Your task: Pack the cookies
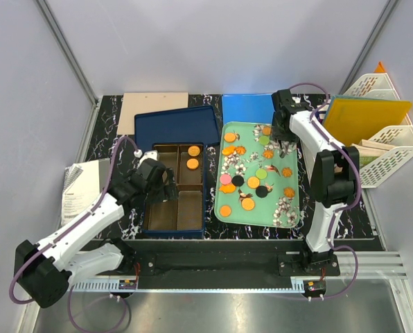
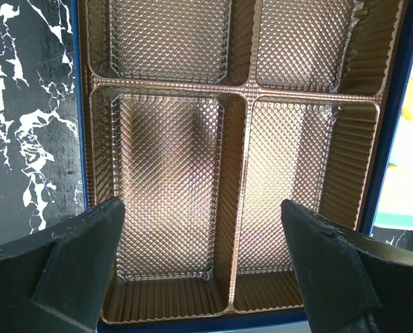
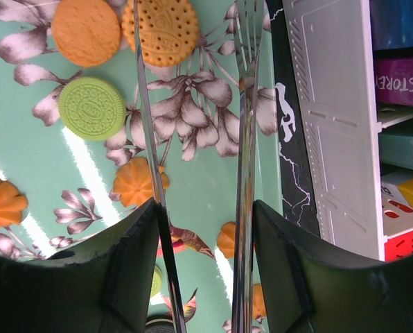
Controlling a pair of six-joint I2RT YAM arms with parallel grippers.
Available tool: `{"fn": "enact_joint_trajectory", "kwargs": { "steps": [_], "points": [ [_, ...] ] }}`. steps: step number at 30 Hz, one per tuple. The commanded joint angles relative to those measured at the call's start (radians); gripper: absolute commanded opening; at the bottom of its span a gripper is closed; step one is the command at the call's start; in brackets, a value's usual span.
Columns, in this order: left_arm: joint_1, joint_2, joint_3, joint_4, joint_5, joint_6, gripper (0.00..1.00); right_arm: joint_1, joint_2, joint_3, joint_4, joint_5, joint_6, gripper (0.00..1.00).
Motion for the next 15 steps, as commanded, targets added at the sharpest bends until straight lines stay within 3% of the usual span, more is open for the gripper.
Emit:
{"fn": "enact_joint_trajectory", "kwargs": {
  "steps": [1,15],
  "points": [
    [-0.002,0.012,0.053,0.015,-0.031,0.019,0.99,0.002,0.002,0.068,0.006,-0.012,0.004,0.60],
    [-0.002,0.022,0.062,0.014,-0.025,0.025,0.99,0.003,0.038,0.061,0.006,-0.082,0.021,0.61]
  ]
}}
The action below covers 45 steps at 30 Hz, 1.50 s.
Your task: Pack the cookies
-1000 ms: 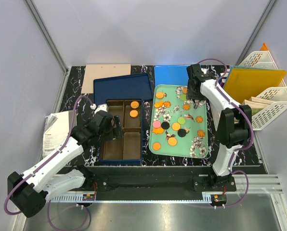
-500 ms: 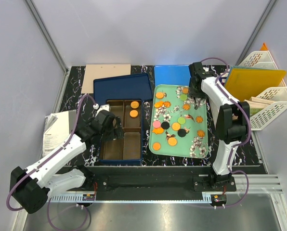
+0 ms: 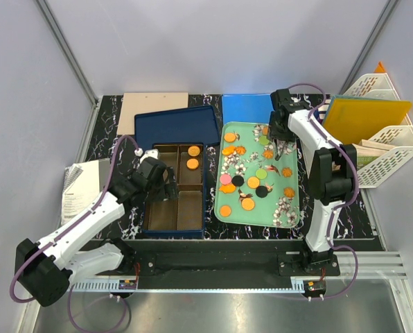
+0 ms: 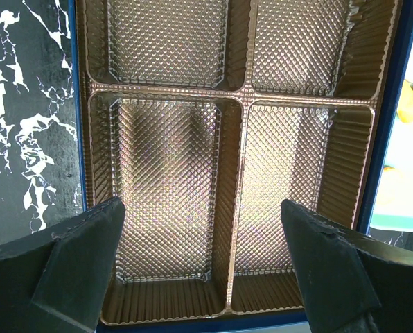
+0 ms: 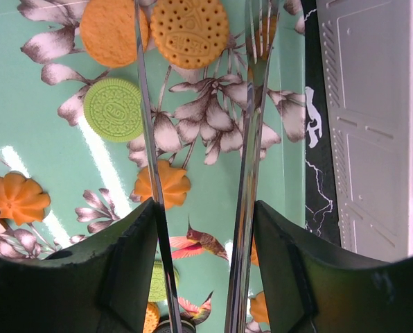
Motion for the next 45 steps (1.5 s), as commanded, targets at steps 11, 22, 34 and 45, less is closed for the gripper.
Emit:
{"fn": "enact_joint_trajectory", "kwargs": {
  "steps": [11,22,34,45],
  "points": [
    [-0.002,0.009,0.043,0.017,-0.020,0.018,0.99,0.023,-0.037,-0.019,0.005,-0.032,0.027,0.61],
    [0.000,-0.006,0.025,0.021,-0.013,0.017,0.99,0.115,-0.162,-0.002,-0.021,0.009,0.040,0.61],
    [-0.002,0.044,0.120,0.107,0.098,0.052,0.91,0.172,-0.329,-0.064,-0.042,-0.009,0.081,0.55],
    [-0.044,0.305,0.333,0.429,0.610,-0.026,0.26,0.178,-0.410,-0.064,-0.046,-0.068,0.109,0.54]
  ]
}}
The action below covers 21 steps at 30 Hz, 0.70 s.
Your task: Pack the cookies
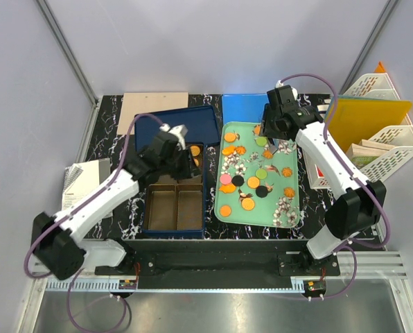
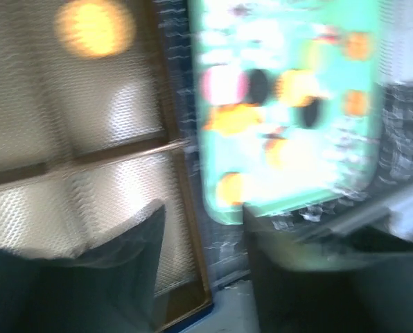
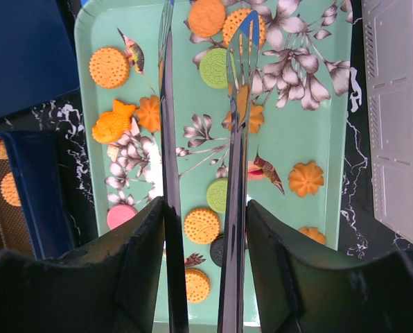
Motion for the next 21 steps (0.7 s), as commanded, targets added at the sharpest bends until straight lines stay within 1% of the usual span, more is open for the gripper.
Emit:
{"fn": "enact_joint_trajectory", "kwargs": {
  "steps": [1,2,3,5,7,8,9,10,11,12,13,14,15,16,17,19,20,21],
  "points": [
    [-0.058,0.177,0.148,0.229,0.308,-0.045,0.16,0.009,-0.052,0.014,0.007,-0.041,0.028,0.53],
    [-0.104,0.208,0.175,0.240,0.328,-0.033,0.00,0.009,-0.052,0.017,0.009,-0.047,0.028,0.53],
    [-0.126,0.236,0.230,0.246,0.328,-0.023,0.00,0.009,-0.054,0.020,0.011,-0.058,0.029,0.53],
    [-0.193,0.294,0.263,0.281,0.346,-0.006,0.00,0.010,-0.060,0.023,0.012,-0.074,0.035,0.52],
    [-0.213,0.314,0.237,0.439,0.377,-0.061,0.00,0.009,-0.071,0.022,0.023,-0.098,0.046,0.52],
    [-0.213,0.317,0.158,0.537,0.415,-0.174,0.00,0.009,-0.077,0.017,0.029,-0.107,0.050,0.52],
    [-0.212,0.317,0.110,0.773,0.420,-0.236,0.00,0.010,-0.081,0.016,0.038,-0.119,0.060,0.51],
    [-0.210,0.317,0.065,0.886,0.414,-0.293,0.00,0.009,-0.095,0.016,0.040,-0.124,0.064,0.51],
    [-0.209,0.322,0.001,0.981,0.382,-0.384,0.00,0.009,-0.101,0.016,0.043,-0.129,0.069,0.50],
    [-0.207,0.331,-0.018,1.134,0.370,-0.417,0.01,0.010,-0.107,0.016,0.046,-0.141,0.070,0.50],
    [-0.207,0.357,-0.028,1.192,0.360,-0.448,0.02,0.009,-0.123,0.017,0.047,-0.147,0.072,0.50],
    [-0.204,0.375,-0.036,1.296,0.354,-0.509,0.02,0.009,-0.130,0.017,0.046,-0.155,0.075,0.50],
    [-0.204,0.398,-0.036,1.359,0.354,-0.546,0.03,0.009,-0.147,0.016,0.047,-0.167,0.081,0.49],
    [-0.203,0.447,-0.039,1.428,0.354,-0.587,0.04,0.010,-0.155,0.013,0.047,-0.175,0.084,0.49],
    [-0.203,0.473,-0.045,1.581,0.341,-0.680,0.05,0.010,-0.164,0.006,0.047,-0.179,0.087,0.49],
    [-0.203,0.562,-0.041,1.738,0.322,-0.778,0.08,0.009,-0.190,-0.004,0.047,-0.192,0.095,0.49],
    [-0.203,0.595,-0.017,1.856,0.320,-0.861,0.09,0.010,-0.199,-0.016,0.050,-0.195,0.097,0.49],
    [-0.203,0.648,0.000,1.901,0.322,-0.894,0.10,0.010,-0.213,-0.024,0.050,-0.199,0.100,0.49]
  ]
}}
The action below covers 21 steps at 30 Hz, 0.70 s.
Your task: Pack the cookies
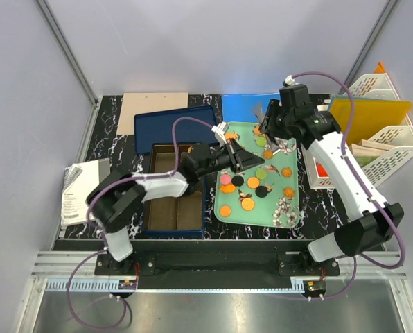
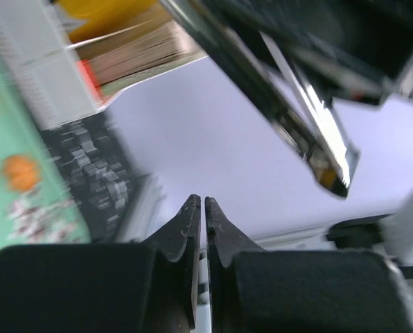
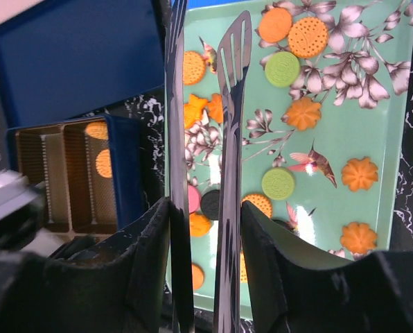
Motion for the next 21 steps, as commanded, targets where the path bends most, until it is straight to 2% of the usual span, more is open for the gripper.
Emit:
{"fn": "enact_joint_trajectory", "kwargs": {
  "steps": [1,10,21],
  "points": [
    [0.000,0.140,0.056,0.562,-0.016,-0.312,0.10,0.008,-0.081,-0.028,0.041,-0.043,0.026,0.49],
    [0.018,0.190,0.114,0.556,-0.031,-0.357,0.11,0.008,-0.121,-0.096,0.067,-0.084,0.052,0.49],
    [0.038,0.190,0.102,0.496,-0.016,-0.357,0.10,0.008,-0.146,-0.094,0.077,-0.087,0.057,0.48]
  ]
}}
